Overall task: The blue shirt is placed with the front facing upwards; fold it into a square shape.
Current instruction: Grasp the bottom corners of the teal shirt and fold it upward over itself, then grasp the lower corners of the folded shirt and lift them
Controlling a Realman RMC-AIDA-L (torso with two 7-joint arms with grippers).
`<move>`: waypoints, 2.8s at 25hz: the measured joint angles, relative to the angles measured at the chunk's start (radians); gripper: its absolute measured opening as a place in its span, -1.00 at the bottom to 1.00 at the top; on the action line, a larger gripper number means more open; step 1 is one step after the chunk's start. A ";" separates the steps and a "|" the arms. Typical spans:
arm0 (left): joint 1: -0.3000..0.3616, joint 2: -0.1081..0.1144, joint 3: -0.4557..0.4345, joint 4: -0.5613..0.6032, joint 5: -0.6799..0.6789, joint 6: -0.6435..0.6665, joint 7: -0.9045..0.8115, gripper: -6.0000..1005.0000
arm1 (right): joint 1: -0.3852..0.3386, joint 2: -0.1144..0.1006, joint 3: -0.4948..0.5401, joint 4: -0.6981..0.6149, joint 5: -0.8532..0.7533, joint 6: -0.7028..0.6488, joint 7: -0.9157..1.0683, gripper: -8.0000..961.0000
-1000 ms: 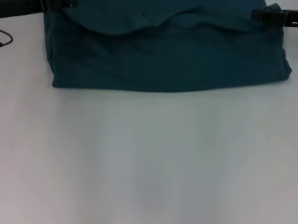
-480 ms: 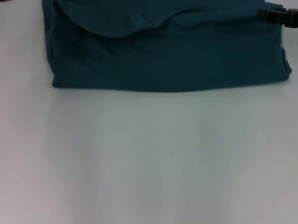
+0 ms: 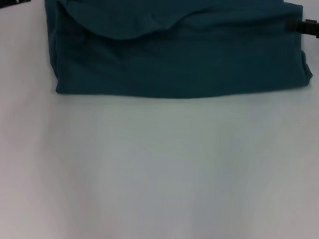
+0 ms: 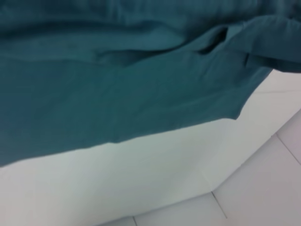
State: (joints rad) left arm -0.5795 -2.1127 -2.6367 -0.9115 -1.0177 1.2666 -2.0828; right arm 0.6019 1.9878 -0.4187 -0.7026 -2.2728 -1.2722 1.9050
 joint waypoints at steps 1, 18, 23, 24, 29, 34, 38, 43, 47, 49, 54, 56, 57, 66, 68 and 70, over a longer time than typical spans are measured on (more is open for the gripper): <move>0.008 0.000 0.000 -0.006 0.000 0.014 0.002 0.70 | -0.007 -0.005 -0.001 0.000 0.000 -0.012 0.006 0.52; 0.167 -0.025 -0.001 -0.061 -0.009 0.170 0.136 0.69 | -0.064 -0.065 -0.022 0.009 -0.087 -0.123 0.113 0.50; 0.169 -0.024 0.001 -0.033 -0.001 0.163 0.150 0.69 | -0.044 -0.042 -0.038 0.012 -0.123 -0.080 0.121 0.50; 0.168 -0.023 0.001 -0.029 -0.001 0.163 0.152 0.69 | -0.041 -0.038 -0.043 0.010 -0.132 -0.071 0.126 0.50; 0.160 -0.021 0.001 -0.027 -0.001 0.163 0.154 0.69 | -0.036 -0.034 -0.058 0.012 -0.144 -0.044 0.140 0.47; 0.152 -0.023 0.002 -0.021 -0.001 0.163 0.157 0.69 | -0.030 -0.018 -0.058 0.014 -0.143 -0.021 0.140 0.44; 0.146 -0.022 0.003 -0.011 -0.001 0.152 0.158 0.69 | -0.019 -0.005 -0.058 0.015 -0.145 0.000 0.140 0.41; 0.139 -0.020 0.005 -0.004 -0.001 0.144 0.159 0.69 | -0.005 0.006 -0.060 0.030 -0.146 0.022 0.140 0.38; 0.137 -0.019 0.004 -0.004 -0.001 0.137 0.159 0.69 | 0.002 0.006 -0.062 0.043 -0.147 0.035 0.140 0.36; 0.137 -0.018 0.005 -0.004 -0.001 0.135 0.159 0.69 | 0.002 0.006 -0.063 0.043 -0.146 0.037 0.141 0.34; 0.134 -0.019 0.012 -0.004 -0.001 0.124 0.159 0.69 | 0.004 0.006 -0.063 0.043 -0.147 0.041 0.142 0.31; 0.134 -0.019 0.015 -0.004 -0.001 0.123 0.159 0.69 | 0.003 0.006 -0.063 0.043 -0.149 0.041 0.145 0.30; 0.134 -0.019 0.016 -0.003 -0.001 0.123 0.159 0.69 | 0.001 0.005 -0.063 0.043 -0.150 0.041 0.147 0.29; 0.132 -0.020 0.015 -0.003 -0.001 0.123 0.159 0.69 | -0.016 0.000 -0.073 0.043 -0.153 0.026 0.165 0.24; 0.129 -0.020 0.015 -0.003 -0.001 0.123 0.159 0.69 | -0.015 0.004 -0.075 0.043 -0.153 0.026 0.162 0.23; 0.126 -0.020 0.015 -0.003 -0.001 0.123 0.159 0.69 | -0.010 0.009 -0.082 0.043 -0.154 0.026 0.160 0.21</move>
State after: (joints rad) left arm -0.4531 -2.1329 -2.6215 -0.9141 -1.0186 1.3897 -1.9235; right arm 0.5920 1.9969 -0.5003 -0.6596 -2.4265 -1.2465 2.0654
